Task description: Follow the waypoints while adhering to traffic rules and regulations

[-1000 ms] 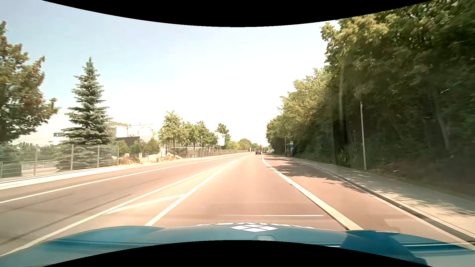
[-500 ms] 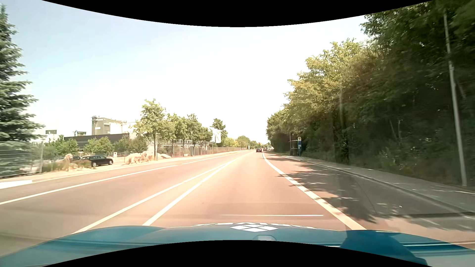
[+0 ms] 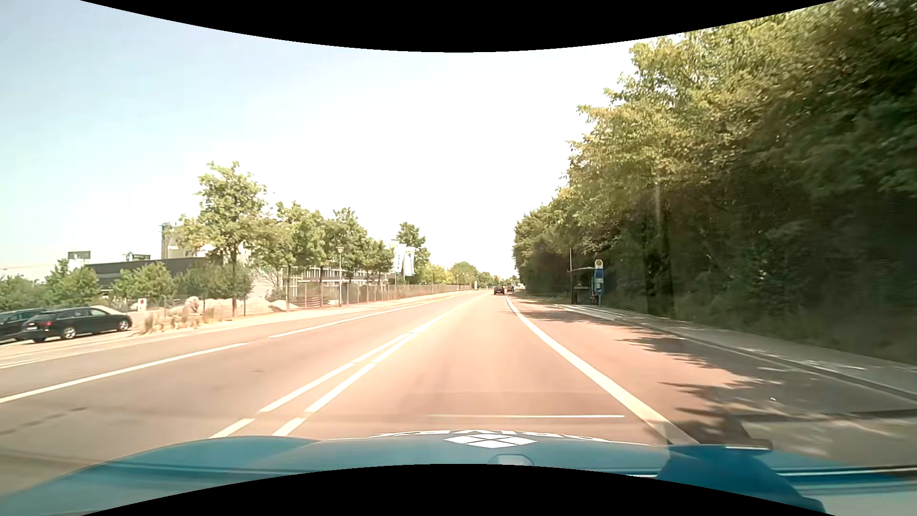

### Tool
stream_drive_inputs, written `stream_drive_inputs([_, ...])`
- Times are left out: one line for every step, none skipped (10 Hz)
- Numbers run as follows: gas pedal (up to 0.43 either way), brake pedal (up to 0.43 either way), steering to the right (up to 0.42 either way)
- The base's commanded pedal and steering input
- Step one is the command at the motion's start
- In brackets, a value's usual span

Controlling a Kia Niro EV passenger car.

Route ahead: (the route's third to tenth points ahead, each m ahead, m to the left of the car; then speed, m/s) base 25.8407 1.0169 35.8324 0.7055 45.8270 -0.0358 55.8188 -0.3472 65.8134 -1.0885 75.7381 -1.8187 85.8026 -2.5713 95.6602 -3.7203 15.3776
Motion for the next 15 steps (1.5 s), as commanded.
stream_drive_inputs([0.209, 0.0, 0.01])
stream_drive_inputs([0.209, 0.0, 0.01])
stream_drive_inputs([0.209, 0.0, 0.009])
stream_drive_inputs([0.209, 0.0, 0.009])
stream_drive_inputs([0.209, 0.0, 0.008])
stream_drive_inputs([0.209, 0.0, 0.006])
stream_drive_inputs([0.209, 0.0, 0.006])
stream_drive_inputs([0.209, 0.0, 0.005])
stream_drive_inputs([0.197, 0.0, 0.004])
stream_drive_inputs([0.197, 0.0, 0.004])
stream_drive_inputs([0.197, 0.0, 0.004])
stream_drive_inputs([0.197, 0.0, 0.004])
stream_drive_inputs([0.177, 0.0, 0.004])
stream_drive_inputs([0.177, 0.0, 0.004])
stream_drive_inputs([0.177, 0.0, 0.004])
